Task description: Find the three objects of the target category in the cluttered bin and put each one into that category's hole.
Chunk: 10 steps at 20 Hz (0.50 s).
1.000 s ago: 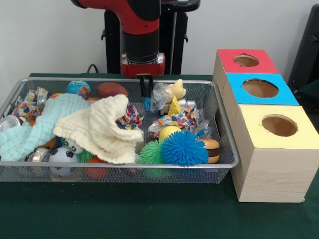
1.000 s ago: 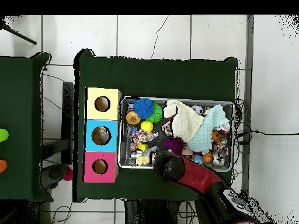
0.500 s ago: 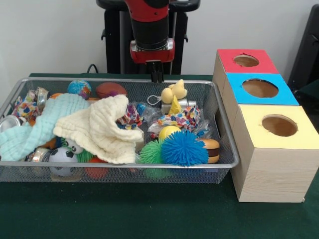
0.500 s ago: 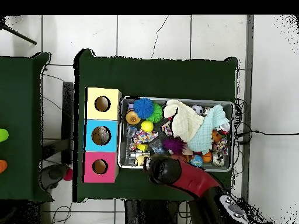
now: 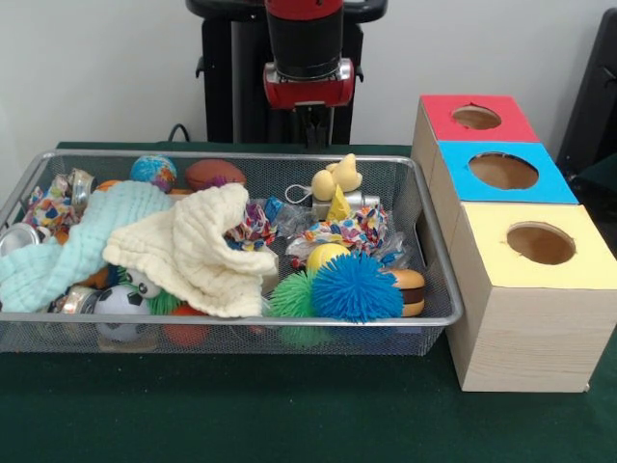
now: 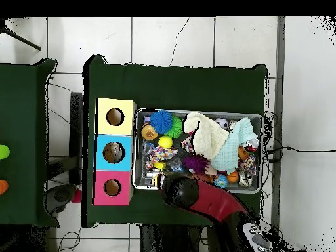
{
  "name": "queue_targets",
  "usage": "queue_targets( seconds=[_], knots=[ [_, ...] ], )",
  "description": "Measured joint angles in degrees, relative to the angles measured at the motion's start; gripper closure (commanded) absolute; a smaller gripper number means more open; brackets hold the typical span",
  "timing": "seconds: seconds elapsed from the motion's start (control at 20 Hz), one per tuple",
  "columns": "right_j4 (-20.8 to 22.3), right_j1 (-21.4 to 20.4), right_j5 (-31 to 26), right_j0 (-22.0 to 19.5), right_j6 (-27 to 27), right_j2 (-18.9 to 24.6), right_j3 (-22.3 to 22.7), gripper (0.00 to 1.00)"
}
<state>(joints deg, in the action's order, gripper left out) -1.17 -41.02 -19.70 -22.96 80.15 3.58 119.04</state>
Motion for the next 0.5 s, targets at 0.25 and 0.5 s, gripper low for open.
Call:
queue_targets(
  seconds=[0.25,0.5],
  knots=[
    [5.6,0.1,-0.2,3.2,0.0,-1.9,-1.6,1.00],
    [13.0,1.1,-0.2,4.6,0.0,-2.5,-3.5,1.00]
  ],
)
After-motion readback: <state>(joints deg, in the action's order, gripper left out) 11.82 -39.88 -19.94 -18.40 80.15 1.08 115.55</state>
